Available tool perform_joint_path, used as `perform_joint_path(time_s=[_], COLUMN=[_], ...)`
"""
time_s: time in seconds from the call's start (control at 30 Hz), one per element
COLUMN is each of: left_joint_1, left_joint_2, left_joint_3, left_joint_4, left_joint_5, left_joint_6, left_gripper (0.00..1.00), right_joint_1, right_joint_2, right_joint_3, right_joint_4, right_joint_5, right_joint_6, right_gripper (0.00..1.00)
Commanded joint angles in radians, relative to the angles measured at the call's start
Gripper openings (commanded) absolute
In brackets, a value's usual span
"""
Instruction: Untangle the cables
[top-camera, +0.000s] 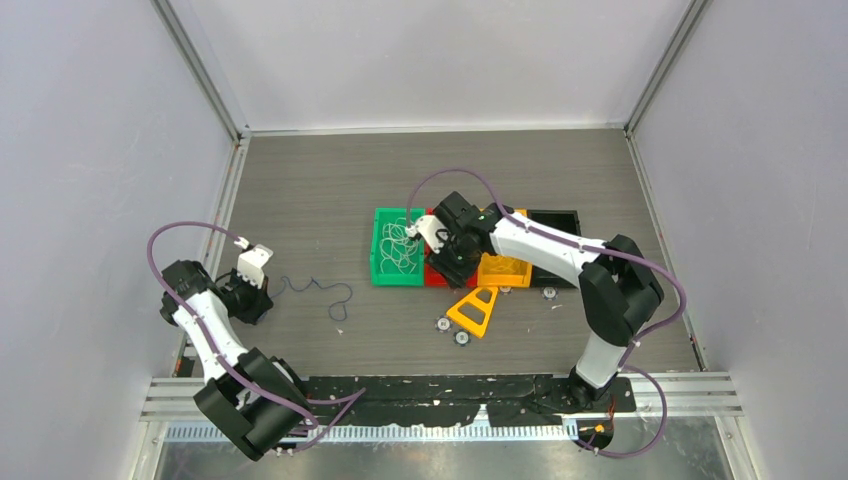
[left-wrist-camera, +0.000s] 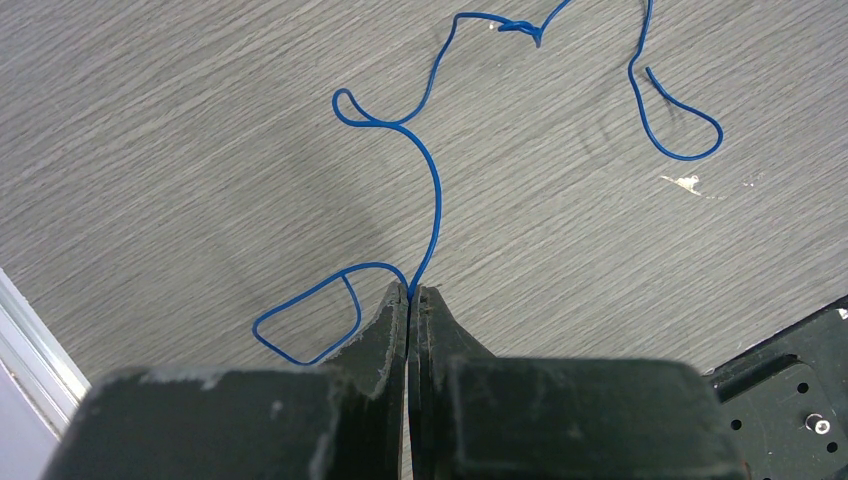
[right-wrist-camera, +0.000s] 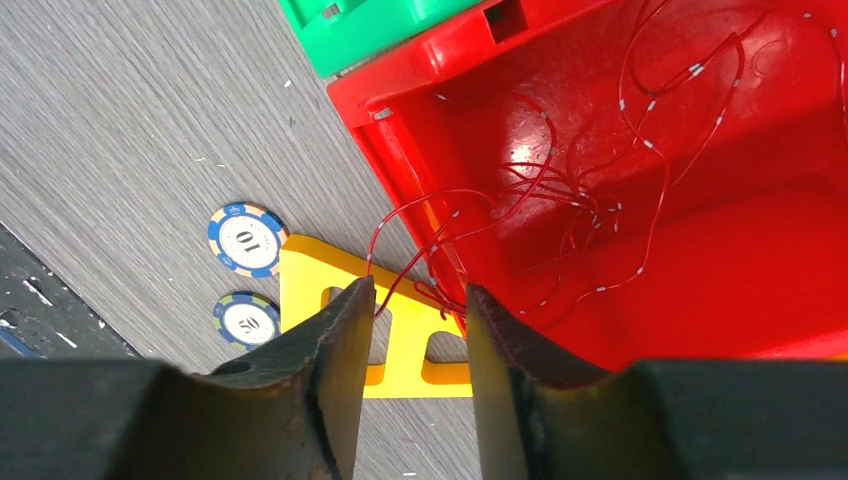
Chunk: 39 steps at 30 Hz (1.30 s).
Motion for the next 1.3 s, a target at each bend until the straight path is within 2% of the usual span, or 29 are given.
perform_joint_path(time_s=[0.0, 0.1, 0.23, 0.4, 0.67, 1.0, 1.17, 1.27], left_joint_1=[-0.004, -0.004, -0.005, -0.004, -0.004, -0.004, -0.004, -0.004], left_joint_2=[0.003, 0.008, 0.015, 0.013, 0.024, 0.045, 0.052, 0.052], left_joint_3=[0.019, 0.018, 0.022, 0.023, 0.020, 0.024, 0.031, 0.041], left_joint_4=[0.006, 0.010, 0.009, 0.007, 0.016, 0.029, 0.031, 0.024], left_joint_5=[0.015, 0.017, 0.020, 0.015, 0.009, 0.002, 0.003, 0.005], left_joint_6=[0.005, 0.005, -0.001, 0.002, 0.001, -0.010, -0.018, -0.020], left_gripper=[0.00, 0.00, 0.00, 0.00, 0.00, 0.00, 0.00, 0.00], right_joint_1=[0.006, 0.006, 0.003, -0.005, -0.039, -0.038, -0.020, -0.011], right_joint_2=[-0.015, -0.026, -0.023, -0.007, 0.079, 0.140, 0.127, 0.107], right_joint_3=[0.030, 0.051, 0.090, 0.148, 0.163, 0.015, -0.048, -0.013], right_joint_4=[0.012, -0.006, -0.015, 0.004, 0.163, 0.391, 0.408, 0.337], right_joint_5=[0.003, 0.005, 0.037, 0.067, 0.206, 0.283, 0.265, 0.229], right_joint_6=[-0.022, -0.041, -0.076, -0.099, -0.147, -0.183, -0.189, -0.179], right_gripper=[0.39, 0.28, 0.07, 0.05, 0.05, 0.05, 0.06, 0.08])
